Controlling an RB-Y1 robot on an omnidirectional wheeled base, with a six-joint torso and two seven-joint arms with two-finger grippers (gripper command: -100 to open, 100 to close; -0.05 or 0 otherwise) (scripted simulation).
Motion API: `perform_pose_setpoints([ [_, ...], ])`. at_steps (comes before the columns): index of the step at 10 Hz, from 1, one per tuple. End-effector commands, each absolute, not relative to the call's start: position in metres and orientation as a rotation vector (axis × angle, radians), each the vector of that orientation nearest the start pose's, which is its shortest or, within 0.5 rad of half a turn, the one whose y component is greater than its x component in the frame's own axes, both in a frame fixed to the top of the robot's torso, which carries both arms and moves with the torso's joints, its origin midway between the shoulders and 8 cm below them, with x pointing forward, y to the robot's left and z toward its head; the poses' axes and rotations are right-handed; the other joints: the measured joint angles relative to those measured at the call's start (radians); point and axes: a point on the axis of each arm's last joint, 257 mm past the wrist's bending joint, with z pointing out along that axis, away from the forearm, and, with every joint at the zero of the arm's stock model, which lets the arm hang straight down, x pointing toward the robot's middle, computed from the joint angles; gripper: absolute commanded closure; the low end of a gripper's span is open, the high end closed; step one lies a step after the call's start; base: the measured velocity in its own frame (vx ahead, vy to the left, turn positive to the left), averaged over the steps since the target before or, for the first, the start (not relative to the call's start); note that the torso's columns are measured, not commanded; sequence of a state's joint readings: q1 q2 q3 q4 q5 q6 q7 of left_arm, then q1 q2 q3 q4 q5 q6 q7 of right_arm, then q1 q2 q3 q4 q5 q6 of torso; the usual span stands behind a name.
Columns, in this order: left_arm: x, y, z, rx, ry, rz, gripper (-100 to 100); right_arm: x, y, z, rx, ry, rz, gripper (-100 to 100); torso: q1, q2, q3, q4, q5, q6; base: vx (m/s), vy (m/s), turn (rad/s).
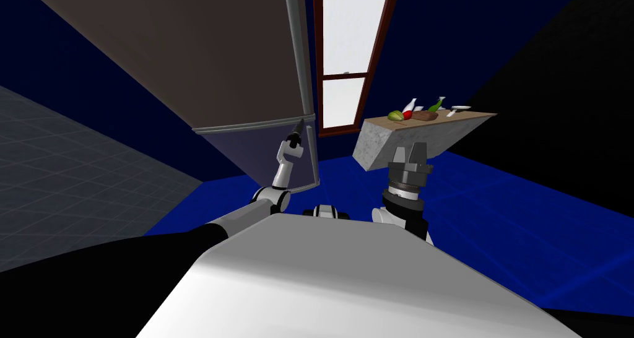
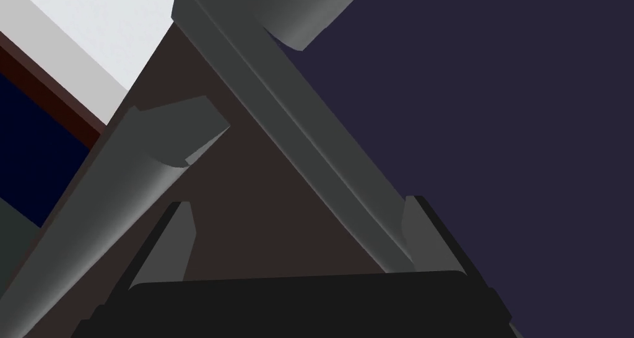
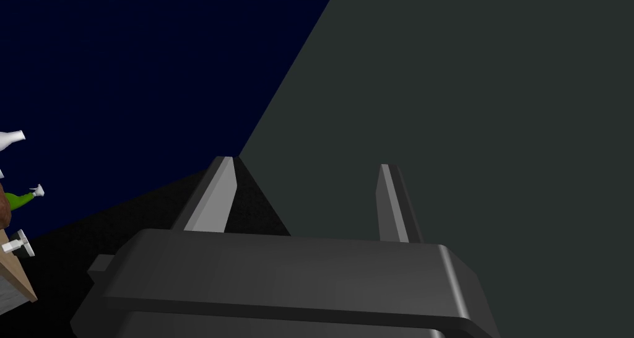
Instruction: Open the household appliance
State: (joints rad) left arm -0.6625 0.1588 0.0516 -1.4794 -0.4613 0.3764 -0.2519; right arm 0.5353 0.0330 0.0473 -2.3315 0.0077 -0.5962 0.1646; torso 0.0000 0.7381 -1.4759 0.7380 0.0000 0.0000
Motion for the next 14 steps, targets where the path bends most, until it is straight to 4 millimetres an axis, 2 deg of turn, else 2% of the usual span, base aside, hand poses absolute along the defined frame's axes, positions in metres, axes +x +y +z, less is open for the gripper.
perform_pose_setpoints([
  [1, 0.687, 0.212, 0.051, -0.545, 1.279, -0.544, -100, 0.315, -0.266, 0.053, 0.534, 0.542, 1.197, 0, 0.0, 0.0, 0.0, 0.0, 0.0, 0.0, 0.0, 0.0, 0.0],
  [2, 0.694, 0.21, 0.049, -0.552, 1.3, -0.514, -100, 0.315, -0.266, 0.053, 0.534, 0.542, 1.197, 0, 0.0, 0.0, 0.0, 0.0, 0.0, 0.0, 0.002, -0.006, 0.004],
  [3, 0.694, 0.207, 0.061, -0.546, 1.288, -0.521, -100, 0.315, -0.266, 0.053, 0.534, 0.542, 1.197, 0, 0.0, 0.0, 0.0, 0.0, 0.0, 0.0, 0.002, -0.005, 0.001],
  [6, 0.71, 0.197, 0.07, -0.561, 1.33, -0.446, -100, 0.315, -0.266, 0.053, 0.534, 0.542, 1.197, 0, 0.0, 0.0, 0.0, 0.0, 0.0, 0.0, 0.002, -0.006, 0.004],
  [8, 0.713, 0.19, 0.084, -0.556, 1.328, -0.433, -100, 0.315, -0.266, 0.053, 0.534, 0.542, 1.197, 0, -0.001, -0.001, -0.001, 0.002, -0.001, 0.002, -0.015, -0.004, 0.018],
  [14, 0.719, 0.175, 0.099, -0.559, 1.348, -0.39, -100, 0.315, -0.266, 0.053, 0.534, 0.542, 1.197, 0, -0.004, -0.007, -0.006, 0.003, -0.003, 0.004, -0.001, -0.002, 0.0],
])
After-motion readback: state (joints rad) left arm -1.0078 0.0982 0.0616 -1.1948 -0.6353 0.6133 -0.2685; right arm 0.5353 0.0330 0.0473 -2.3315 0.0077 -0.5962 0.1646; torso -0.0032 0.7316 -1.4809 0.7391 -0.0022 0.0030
